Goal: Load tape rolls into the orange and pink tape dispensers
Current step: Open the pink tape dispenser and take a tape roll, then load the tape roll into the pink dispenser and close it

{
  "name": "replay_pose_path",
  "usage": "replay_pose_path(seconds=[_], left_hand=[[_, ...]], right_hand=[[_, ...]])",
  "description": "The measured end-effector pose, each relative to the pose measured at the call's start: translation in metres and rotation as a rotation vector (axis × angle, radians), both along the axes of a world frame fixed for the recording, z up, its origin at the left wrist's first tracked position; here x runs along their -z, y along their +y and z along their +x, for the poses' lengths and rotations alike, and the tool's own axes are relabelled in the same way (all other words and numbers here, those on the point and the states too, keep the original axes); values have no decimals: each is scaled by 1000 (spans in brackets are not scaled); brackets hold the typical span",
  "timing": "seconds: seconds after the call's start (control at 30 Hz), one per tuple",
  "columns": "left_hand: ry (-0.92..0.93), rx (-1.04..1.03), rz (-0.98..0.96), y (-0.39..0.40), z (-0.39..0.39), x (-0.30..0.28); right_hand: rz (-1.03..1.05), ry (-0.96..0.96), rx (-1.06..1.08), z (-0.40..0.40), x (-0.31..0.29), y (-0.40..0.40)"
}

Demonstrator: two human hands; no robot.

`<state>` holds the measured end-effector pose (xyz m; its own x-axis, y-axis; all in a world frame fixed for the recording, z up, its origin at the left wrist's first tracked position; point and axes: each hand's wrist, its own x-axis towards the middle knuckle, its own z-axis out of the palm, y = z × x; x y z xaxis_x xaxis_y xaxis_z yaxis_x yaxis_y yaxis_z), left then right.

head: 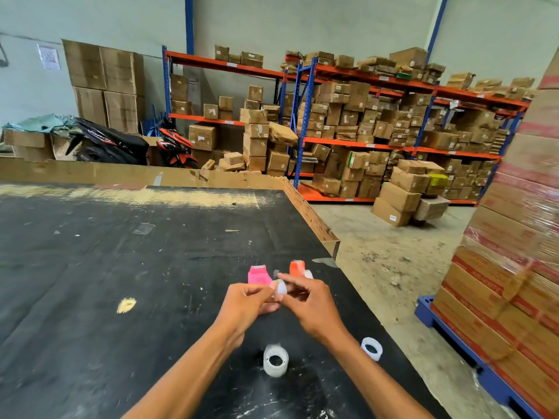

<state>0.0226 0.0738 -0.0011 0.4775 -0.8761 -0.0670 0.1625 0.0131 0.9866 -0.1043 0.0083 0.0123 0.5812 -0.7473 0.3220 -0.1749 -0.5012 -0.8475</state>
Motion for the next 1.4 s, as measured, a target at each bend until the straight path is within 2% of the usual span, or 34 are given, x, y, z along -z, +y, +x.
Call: replay_pose_path(seconds=[0.13, 0.23, 0.3, 0.4, 0.47, 0.57, 0.63, 0.7, 0.8, 0.97, 1.03, 1.13, 1.17, 1.23, 1.4], left_hand=[[179, 76, -1, 2, 0, -1], [172, 136, 62, 2, -4, -7], [133, 117, 96, 2, -3, -7], [91, 85, 105, 9, 6, -2], [84, 86, 97, 16, 11, 2], [89, 94, 79, 26, 14, 9], [100, 91, 80, 33, 15, 11], [110, 71, 81, 40, 17, 13], [57, 28, 89, 51, 20, 14], [76, -46, 39, 71, 25, 16], [93, -78, 20, 78, 26, 18], [116, -103, -7, 84, 25, 18], [124, -98, -20, 85, 23, 17], [103, -88, -53, 86, 19, 14], [-97, -89, -83, 84, 14, 9]], right_hand=[[-19, 0, 22, -10, -2, -1], [-115, 92, 38, -18, -2, -3], [-186, 248, 65, -27, -1, -8], [-238, 745, 23, -47, 4, -17], [-225, 976, -45, -56, 9, -18], [-197, 1066, -62, -58, 11, -14], [-271, 1098, -47, -52, 6, -10], [-332, 1053, -29, -40, 2, 0], [-220, 916, -53, -17, 7, 21], [-177, 951, -35, 6, 22, 38], [-61, 749, -35, 7, 19, 36], [311, 249, -128, 4, 9, 33], [387, 150, -175, 3, 6, 33], [402, 86, -235, 4, 1, 37], [337, 40, -251, 4, -4, 43]])
